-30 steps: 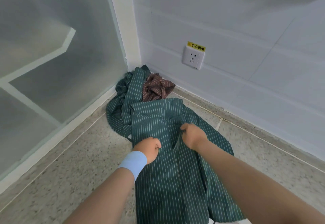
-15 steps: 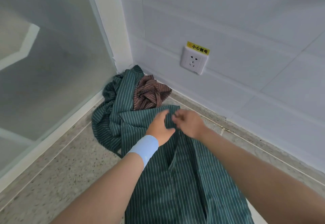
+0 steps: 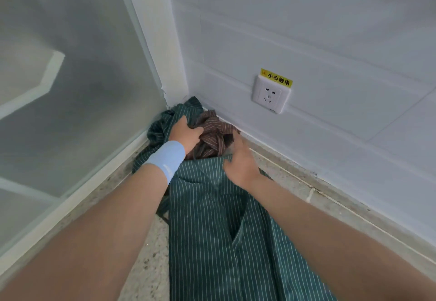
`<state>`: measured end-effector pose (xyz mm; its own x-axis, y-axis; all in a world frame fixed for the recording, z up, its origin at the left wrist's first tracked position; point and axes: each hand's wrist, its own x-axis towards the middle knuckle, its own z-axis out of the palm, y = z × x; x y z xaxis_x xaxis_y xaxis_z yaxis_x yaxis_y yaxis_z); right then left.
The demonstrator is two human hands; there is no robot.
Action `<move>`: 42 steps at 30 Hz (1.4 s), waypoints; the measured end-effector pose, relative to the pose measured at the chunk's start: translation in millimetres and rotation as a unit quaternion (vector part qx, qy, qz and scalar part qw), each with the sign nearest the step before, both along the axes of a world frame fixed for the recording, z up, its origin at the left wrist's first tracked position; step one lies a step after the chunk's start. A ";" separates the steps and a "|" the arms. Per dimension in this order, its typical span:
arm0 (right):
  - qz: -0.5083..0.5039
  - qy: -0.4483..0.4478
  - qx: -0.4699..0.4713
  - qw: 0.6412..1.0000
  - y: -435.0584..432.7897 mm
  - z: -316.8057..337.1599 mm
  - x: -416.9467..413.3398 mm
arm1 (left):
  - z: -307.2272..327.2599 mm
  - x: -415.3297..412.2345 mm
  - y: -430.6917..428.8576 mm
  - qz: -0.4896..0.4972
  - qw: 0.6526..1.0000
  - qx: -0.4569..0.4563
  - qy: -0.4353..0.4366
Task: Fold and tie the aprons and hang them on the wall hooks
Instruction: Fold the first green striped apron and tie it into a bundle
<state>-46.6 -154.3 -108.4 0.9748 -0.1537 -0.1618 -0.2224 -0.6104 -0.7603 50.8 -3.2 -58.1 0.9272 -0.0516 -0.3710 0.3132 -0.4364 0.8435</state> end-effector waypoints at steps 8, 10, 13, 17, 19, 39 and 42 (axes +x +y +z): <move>0.189 -0.078 -0.276 0.939 35.6 -55.3 -62.8 | -64.2 -95.1 36.1 -0.129 0.937 0.219 -0.239; 0.250 0.016 -0.351 0.902 33.6 -65.5 -63.7 | -89.6 -110.1 52.2 -0.249 0.889 0.299 -0.241; 0.232 0.117 -0.369 0.893 17.5 -70.4 -60.5 | -112.4 -115.4 75.5 -0.356 0.818 0.419 -0.168; 0.239 0.067 -0.311 0.918 4.2 -67.4 -73.7 | -115.6 -117.4 91.5 -0.368 0.782 0.492 -0.101; 0.221 0.024 -0.308 0.925 5.4 -68.5 -95.1 | -112.3 -129.7 85.7 -0.329 0.807 0.463 -0.159; -0.105 0.204 -0.310 0.922 -64.8 -74.1 -251.1 | -120.7 -275.6 15.9 -0.408 0.819 0.290 -0.279; -0.180 0.276 -0.318 0.889 -73.7 -74.4 -293.6 | -125.5 -313.3 -0.4 -0.453 0.814 0.295 -0.213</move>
<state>-340.2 -227.9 -182.8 0.6424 -0.6714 -0.3696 -0.7229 -0.6910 -0.0012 -262.5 -3.6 -183.6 0.6596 -0.7145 -0.2333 -0.6283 -0.6945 0.3505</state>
